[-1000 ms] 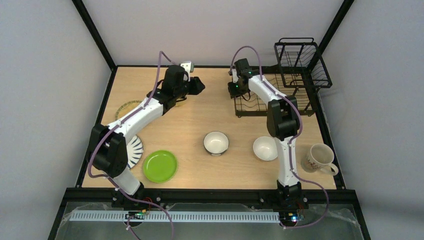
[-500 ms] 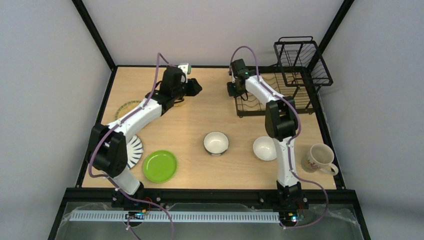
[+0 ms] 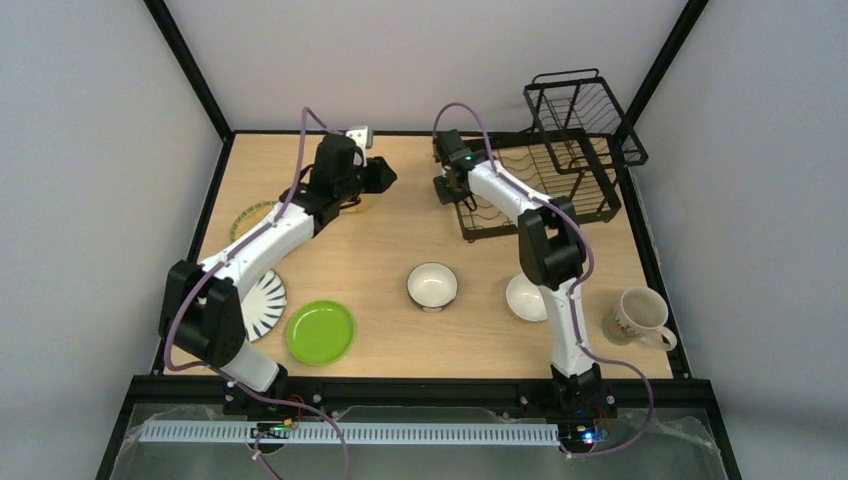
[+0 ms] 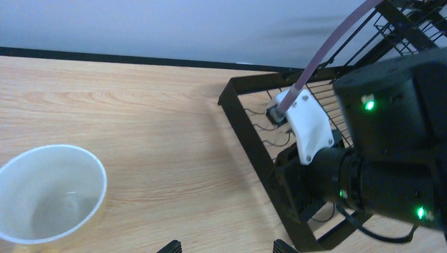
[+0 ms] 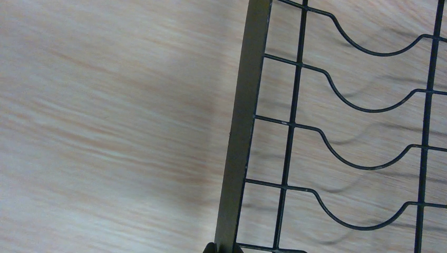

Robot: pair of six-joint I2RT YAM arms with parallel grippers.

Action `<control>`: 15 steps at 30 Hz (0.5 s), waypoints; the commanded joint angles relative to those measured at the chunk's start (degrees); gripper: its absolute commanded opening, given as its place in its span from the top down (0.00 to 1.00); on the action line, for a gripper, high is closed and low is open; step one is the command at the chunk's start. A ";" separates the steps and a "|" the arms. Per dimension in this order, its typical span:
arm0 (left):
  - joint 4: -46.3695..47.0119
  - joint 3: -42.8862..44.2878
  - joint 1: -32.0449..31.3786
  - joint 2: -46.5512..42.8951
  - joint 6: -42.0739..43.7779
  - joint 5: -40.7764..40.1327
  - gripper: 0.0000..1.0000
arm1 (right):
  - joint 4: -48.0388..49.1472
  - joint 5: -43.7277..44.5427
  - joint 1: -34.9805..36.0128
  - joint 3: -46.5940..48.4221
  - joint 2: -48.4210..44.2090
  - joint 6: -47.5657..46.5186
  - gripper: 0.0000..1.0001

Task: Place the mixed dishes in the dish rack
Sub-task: Move the dish rack to the center of the board.

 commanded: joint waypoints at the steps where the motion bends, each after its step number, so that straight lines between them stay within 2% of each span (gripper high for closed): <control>1: -3.14 -0.77 1.18 -3.73 -0.20 -2.63 0.01 | 0.02 -3.24 6.57 -2.05 -1.47 -4.87 1.00; 15: -10.65 -0.17 3.26 -12.07 -4.42 -8.29 0.01 | 3.96 -0.20 14.27 -10.71 -7.94 -6.88 1.00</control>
